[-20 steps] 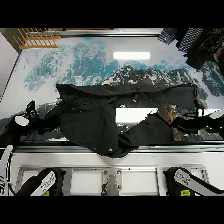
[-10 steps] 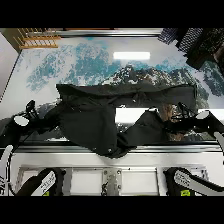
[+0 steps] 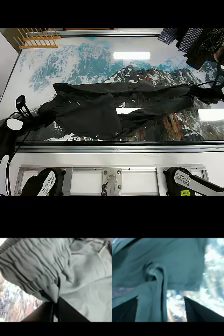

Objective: Fold the clothes and pants, and hang the long-sleeved shirts on hangers.

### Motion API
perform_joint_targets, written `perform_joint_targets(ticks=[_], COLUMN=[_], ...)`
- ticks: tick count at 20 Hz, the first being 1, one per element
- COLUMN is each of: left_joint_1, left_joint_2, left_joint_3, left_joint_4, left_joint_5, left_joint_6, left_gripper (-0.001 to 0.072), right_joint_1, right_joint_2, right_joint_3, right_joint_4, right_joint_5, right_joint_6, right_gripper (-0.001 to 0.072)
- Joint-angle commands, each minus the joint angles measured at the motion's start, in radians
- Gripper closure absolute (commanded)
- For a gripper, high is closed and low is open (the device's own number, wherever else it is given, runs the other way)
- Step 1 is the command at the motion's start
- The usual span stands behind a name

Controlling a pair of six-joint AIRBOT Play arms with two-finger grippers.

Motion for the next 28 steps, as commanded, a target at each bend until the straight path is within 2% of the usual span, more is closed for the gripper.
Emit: perform_joint_targets(ticks=[1,3,5,8,12,17,18,20,21,22,23,25,28], left_joint_1=[0.001,0.001,0.001,0.001,0.001,0.001,0.001,0.001,0.001,0.001,0.001,0.001,0.001], left_joint_2=[0.027,0.027,0.027,0.027,0.027,0.027,0.027,0.027,0.027,0.027,0.027,0.027,0.027], left_joint_3=[-0.061,-0.074,-0.073,-0.073,-0.073,-0.073,-0.073,-0.073,-0.073,-0.073,-0.073,-0.073,-0.073], left_joint_4=[-0.002,-0.002,-0.002,-0.002,-0.002,-0.002,-0.002,-0.002,-0.002,-0.001,0.0,0.001,0.0], left_joint_5=[0.003,0.0,0.007,0.007,0.007,0.008,0.007,0.007,0.008,0.009,0.009,0.011,0.015], left_joint_6=[0.001,0.002,0.001,0.002,0.001,0.001,0.001,0.001,0.001,0.001,0.001,0.002,0.002], left_gripper=[0.0696,0.0696,0.0696,0.0696,0.0696,0.0696,0.0696,0.0696,0.0696,0.0696,0.0696,0.0696,0.0696], right_joint_1=[-0.032,-0.085,-0.133,-0.149,-0.148,-0.145,-0.14,-0.124,-0.117,-0.117,-0.118,-0.119,-0.119], right_joint_2=[0.002,0.01,0.012,0.013,0.012,-0.01,-0.016,-0.018,-0.012,0.005,0.035,0.151,0.366], right_joint_3=[0.004,-0.101,-0.24,-0.421,-0.547,-0.56,-0.56,-0.558,-0.549,-0.526,-0.49,-0.36,-0.17], right_joint_4=[-0.051,-0.041,0.035,0.227,0.475,0.513,0.512,0.512,0.511,0.511,0.497,0.327,0.049], right_joint_5=[0.1,0.154,0.161,0.048,-0.126,-0.169,-0.181,-0.203,-0.206,-0.201,-0.186,-0.104,0.139], right_joint_6=[0.006,0.057,0.1,0.099,0.099,0.099,0.099,0.088,0.081,0.045,0.002,-0.006,-0.005], right_gripper=[0.0105,0.0104,0.0104,0.0101,0.0101,0.0103,0.014,0.0485,0.062,0.0693,0.0694,0.0694,0.0694])
